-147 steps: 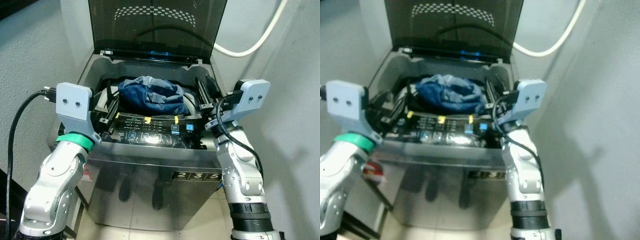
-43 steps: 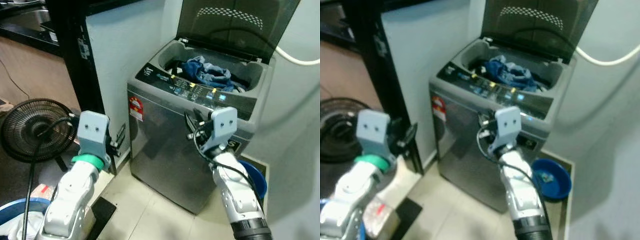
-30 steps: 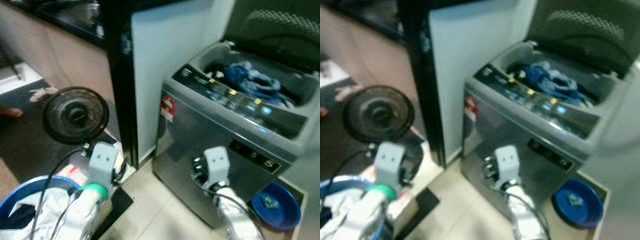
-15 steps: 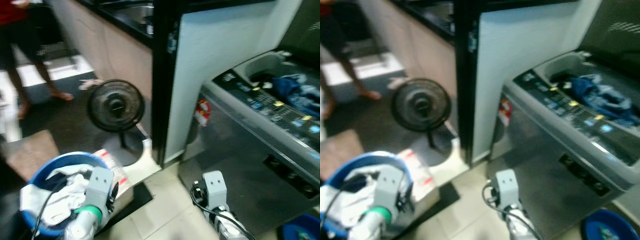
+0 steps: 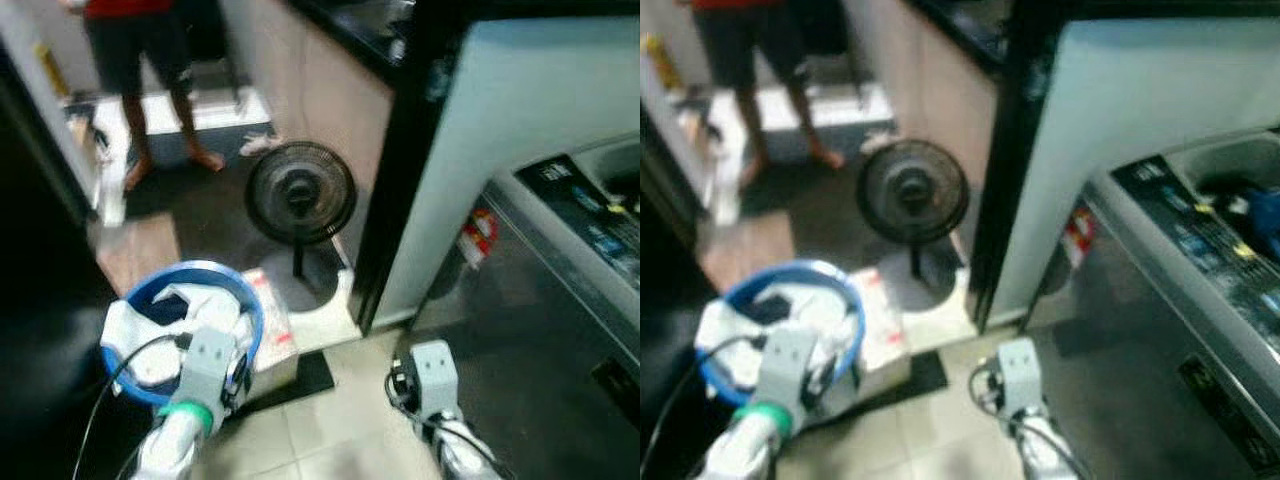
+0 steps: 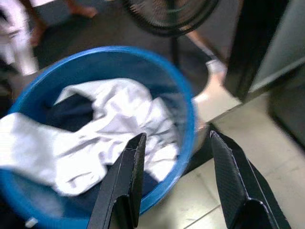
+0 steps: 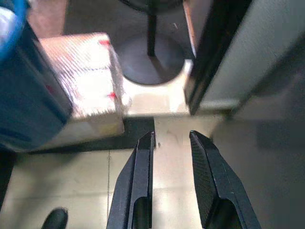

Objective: Clothes washing

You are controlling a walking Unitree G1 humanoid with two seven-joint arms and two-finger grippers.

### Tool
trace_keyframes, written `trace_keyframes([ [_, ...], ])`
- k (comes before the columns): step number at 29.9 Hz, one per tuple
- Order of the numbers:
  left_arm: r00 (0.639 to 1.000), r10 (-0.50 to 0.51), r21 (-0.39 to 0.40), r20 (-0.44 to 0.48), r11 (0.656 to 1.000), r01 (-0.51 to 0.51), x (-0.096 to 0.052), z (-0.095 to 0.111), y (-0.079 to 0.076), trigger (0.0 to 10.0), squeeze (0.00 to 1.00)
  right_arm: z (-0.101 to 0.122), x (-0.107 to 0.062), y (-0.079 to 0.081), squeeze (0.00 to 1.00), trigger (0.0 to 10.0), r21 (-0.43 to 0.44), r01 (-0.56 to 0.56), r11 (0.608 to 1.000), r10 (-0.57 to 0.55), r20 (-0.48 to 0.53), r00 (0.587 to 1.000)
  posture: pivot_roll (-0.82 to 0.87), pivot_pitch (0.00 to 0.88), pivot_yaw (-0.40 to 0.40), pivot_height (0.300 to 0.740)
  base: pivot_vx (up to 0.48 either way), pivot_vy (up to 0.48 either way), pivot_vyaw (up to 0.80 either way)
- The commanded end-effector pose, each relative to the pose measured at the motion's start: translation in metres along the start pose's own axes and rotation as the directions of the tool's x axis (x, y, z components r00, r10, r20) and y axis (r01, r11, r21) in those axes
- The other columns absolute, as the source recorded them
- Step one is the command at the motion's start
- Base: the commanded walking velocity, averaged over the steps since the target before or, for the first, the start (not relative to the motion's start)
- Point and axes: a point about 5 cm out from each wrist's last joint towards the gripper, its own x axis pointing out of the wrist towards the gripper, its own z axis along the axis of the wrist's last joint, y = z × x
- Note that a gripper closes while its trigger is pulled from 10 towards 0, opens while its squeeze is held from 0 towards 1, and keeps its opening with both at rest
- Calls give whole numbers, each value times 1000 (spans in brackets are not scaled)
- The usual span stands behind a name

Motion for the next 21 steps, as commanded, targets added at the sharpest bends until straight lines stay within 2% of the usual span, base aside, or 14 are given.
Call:
trace_keyframes([
  [1,1000,-3,5,-10,1000,4,-2,-5,-2,10000,0,-7,-4,3,0,10000,6,-7,1000,7,-14,1000,106,68,-19,740,0,0,788],
  [12,1000,8,14,12,1000,-9,-1,-4,-1,10000,0,-3,-2,4,0,10000,21,-14,1000,13,17,1000,107,67,-20,740,0,0,731],
  [17,1000,19,24,19,1000,-20,1,-3,0,10000,0,1,0,7,0,10000,22,-37,999,36,39,999,107,65,-20,740,429,0,0],
  [21,1000,21,26,22,999,-22,1,-3,0,10000,0,1,1,9,0,10000,-17,-50,999,51,36,998,107,59,-20,740,469,0,0],
])
